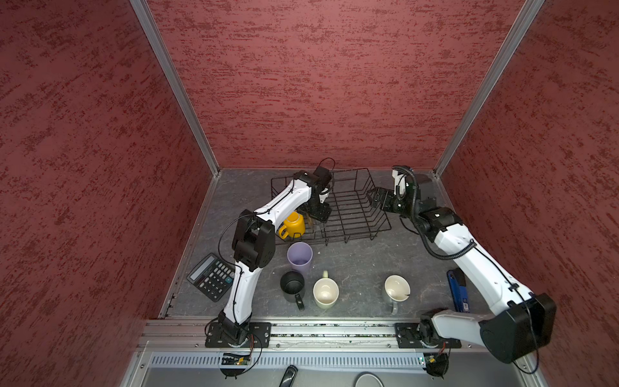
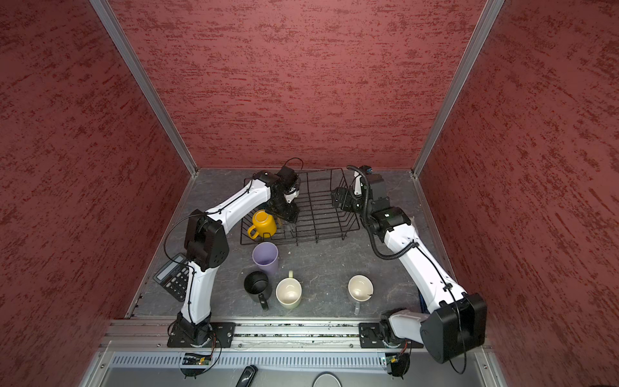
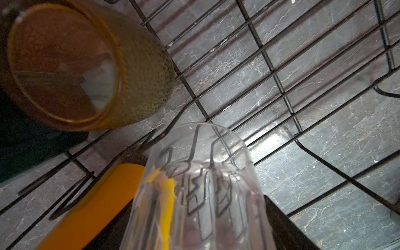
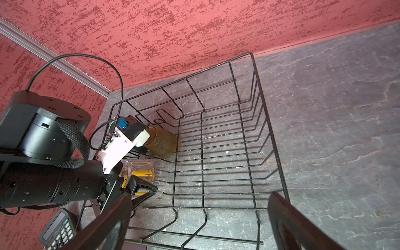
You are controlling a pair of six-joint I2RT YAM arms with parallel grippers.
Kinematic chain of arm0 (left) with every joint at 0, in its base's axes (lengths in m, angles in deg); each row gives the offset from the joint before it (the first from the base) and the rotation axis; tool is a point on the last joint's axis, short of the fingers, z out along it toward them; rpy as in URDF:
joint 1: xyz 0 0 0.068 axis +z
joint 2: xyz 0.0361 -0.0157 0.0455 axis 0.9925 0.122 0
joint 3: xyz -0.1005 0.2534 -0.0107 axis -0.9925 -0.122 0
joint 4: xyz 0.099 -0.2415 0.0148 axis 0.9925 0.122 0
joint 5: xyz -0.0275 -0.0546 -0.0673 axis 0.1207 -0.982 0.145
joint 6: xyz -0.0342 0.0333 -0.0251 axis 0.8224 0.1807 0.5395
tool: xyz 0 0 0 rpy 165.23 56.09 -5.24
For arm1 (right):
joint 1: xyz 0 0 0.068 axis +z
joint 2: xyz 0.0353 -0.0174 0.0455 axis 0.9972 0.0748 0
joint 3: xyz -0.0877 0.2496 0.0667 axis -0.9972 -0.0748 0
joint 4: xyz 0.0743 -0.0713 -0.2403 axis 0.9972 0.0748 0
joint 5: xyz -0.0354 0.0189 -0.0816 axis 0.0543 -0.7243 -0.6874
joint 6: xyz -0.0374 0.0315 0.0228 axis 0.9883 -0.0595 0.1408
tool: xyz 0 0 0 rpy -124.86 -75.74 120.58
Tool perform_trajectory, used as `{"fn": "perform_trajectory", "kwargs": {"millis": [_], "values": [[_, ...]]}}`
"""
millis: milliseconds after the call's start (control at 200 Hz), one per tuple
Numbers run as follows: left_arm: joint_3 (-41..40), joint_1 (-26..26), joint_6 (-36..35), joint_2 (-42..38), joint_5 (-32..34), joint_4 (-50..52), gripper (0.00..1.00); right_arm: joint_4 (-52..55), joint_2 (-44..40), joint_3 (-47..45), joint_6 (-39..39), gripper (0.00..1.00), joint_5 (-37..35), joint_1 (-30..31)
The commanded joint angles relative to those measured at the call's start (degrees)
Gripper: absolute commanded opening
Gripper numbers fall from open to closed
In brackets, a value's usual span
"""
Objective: Load cups into a dish rack
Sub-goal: Place the cup upside down at the dish rack.
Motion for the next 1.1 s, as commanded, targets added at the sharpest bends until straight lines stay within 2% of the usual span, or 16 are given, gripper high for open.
{"fn": "perform_trajectory", "kwargs": {"millis": [0, 461, 546, 716, 1097], "values": [[1.4, -0.3, 0.5, 0.9, 0.6, 0.4, 0.33, -1.4, -1.1, -0.4, 0.0, 0.99, 0.1, -0.5], [1.6, -0.7, 0.1, 1.3, 0.7, 1.7, 0.56, -1.5, -1.1, -0.8, -0.2, 0.99, 0.3, -0.7], [2.0, -0.6, 0.2, 1.3, 0.0, 2.1, 0.63, -1.6, -1.1, -0.7, -0.2, 0.99, 0.4, -0.7], [2.3, -0.7, 0.3, 1.1, -0.2, 2.4, 0.70, -1.6, -1.1, -0.8, -0.3, 0.99, 0.5, -0.7], [2.1, -0.8, 0.3, 1.1, -0.5, 2.2, 0.77, -1.4, -1.2, -0.9, -0.3, 0.99, 0.5, -0.8]]}}
